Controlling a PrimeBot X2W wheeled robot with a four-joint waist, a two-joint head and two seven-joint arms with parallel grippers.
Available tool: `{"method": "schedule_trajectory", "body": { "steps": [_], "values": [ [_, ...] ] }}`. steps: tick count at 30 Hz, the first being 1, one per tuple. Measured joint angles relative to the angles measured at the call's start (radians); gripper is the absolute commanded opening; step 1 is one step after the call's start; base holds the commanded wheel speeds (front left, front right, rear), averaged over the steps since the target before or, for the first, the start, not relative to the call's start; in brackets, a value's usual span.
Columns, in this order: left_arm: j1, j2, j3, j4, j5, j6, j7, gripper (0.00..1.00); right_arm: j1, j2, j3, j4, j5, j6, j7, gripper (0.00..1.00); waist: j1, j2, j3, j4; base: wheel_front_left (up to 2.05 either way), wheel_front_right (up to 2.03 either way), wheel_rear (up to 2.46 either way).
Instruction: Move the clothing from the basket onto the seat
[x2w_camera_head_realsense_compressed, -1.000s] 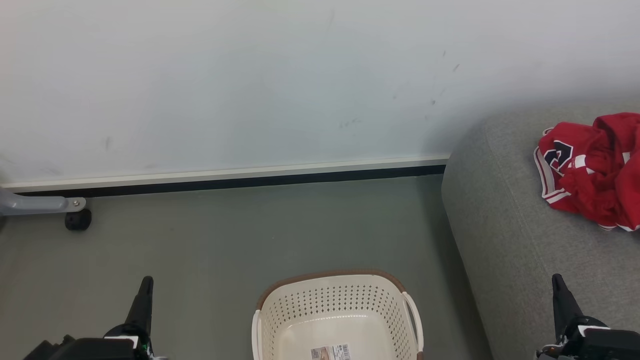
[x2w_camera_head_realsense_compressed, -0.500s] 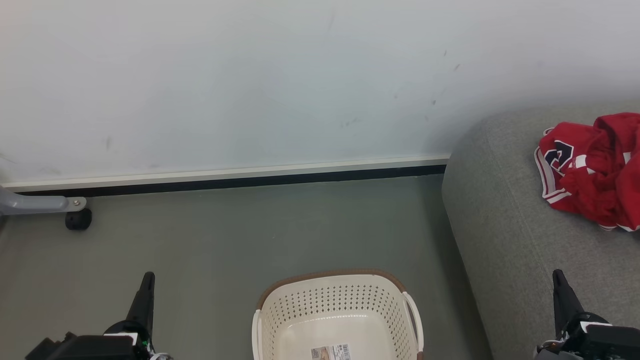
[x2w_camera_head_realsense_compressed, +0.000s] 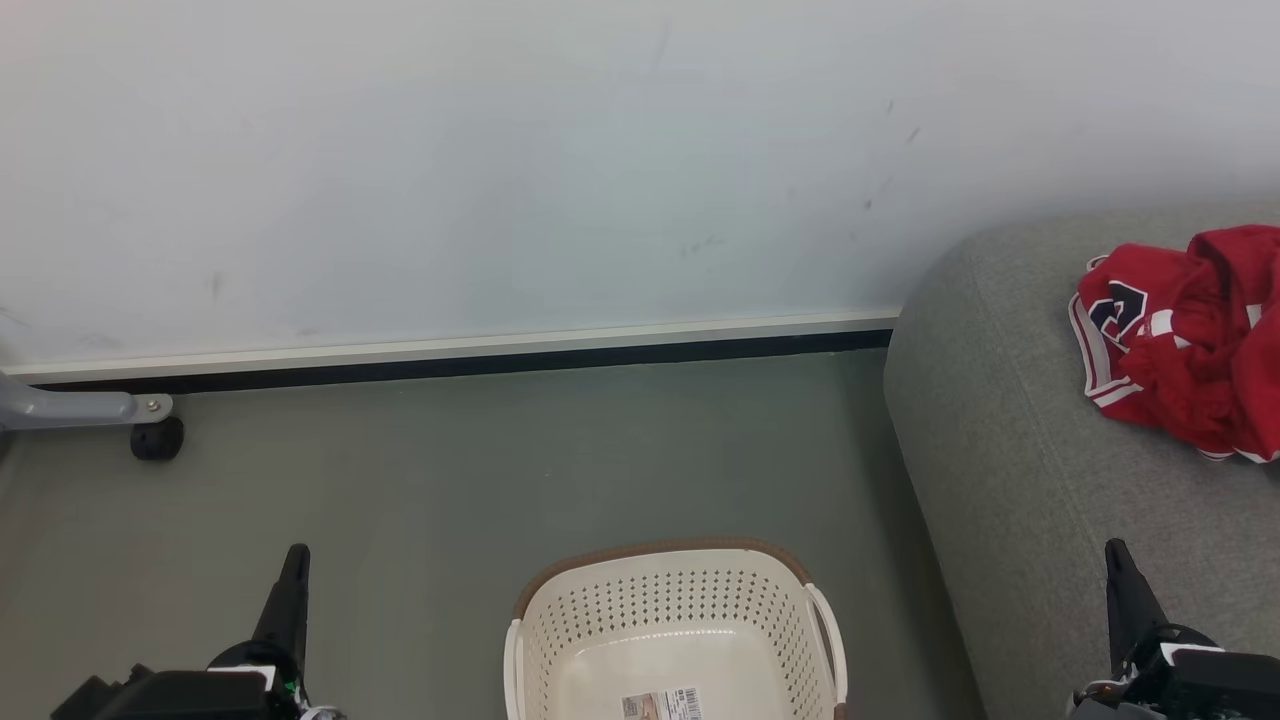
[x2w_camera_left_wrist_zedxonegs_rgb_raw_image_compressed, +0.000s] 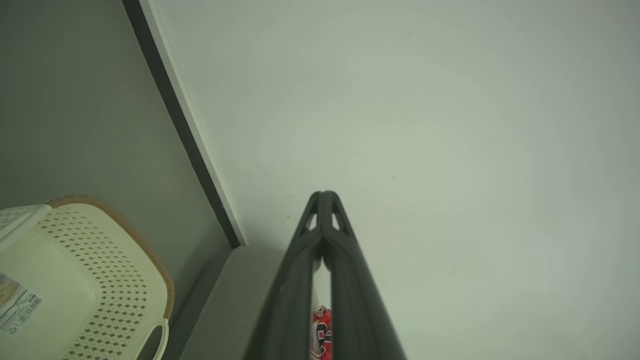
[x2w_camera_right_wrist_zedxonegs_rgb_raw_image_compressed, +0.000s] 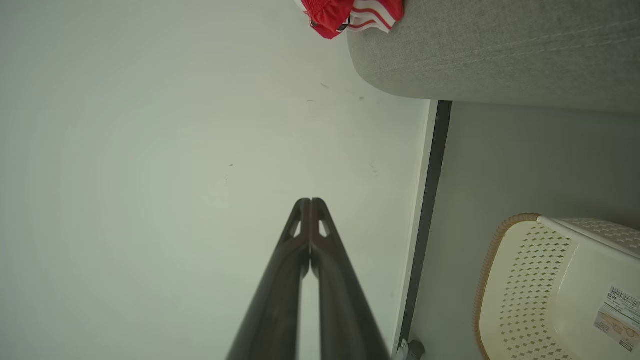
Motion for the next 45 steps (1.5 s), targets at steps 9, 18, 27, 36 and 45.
{"method": "schedule_trajectory", "body": {
  "steps": [9,18,27,36,45],
  "values": [
    [0.000,0.000,0.000,0.000,0.000,0.000,0.000,0.00,0.000,0.000,0.000,0.000,0.000,0.000,0.000,0.00,0.0000,0.0000,0.000,0.000,0.00,0.00,0.00],
    [0.000,0.000,0.000,0.000,0.000,0.000,0.000,0.00,0.000,0.000,0.000,0.000,0.000,0.000,0.000,0.00,0.0000,0.0000,0.000,0.000,0.00,0.00,0.00],
    [0.000,0.000,0.000,0.001,0.000,0.000,0.000,0.00,0.000,0.000,0.000,0.000,0.000,0.000,0.000,0.00,0.0000,0.0000,0.000,0.000,0.00,0.00,0.00],
    [0.000,0.000,0.000,0.001,0.000,0.000,0.000,0.00,0.000,0.000,0.000,0.000,0.000,0.000,0.000,0.00,0.0000,0.0000,0.000,0.000,0.00,0.00,0.00],
    [0.000,0.000,0.000,0.001,0.000,0.000,0.000,0.00,0.000,0.000,0.000,0.000,0.000,0.000,0.000,0.00,0.0000,0.0000,0.000,0.000,0.00,0.00,0.00]
  ]
}}
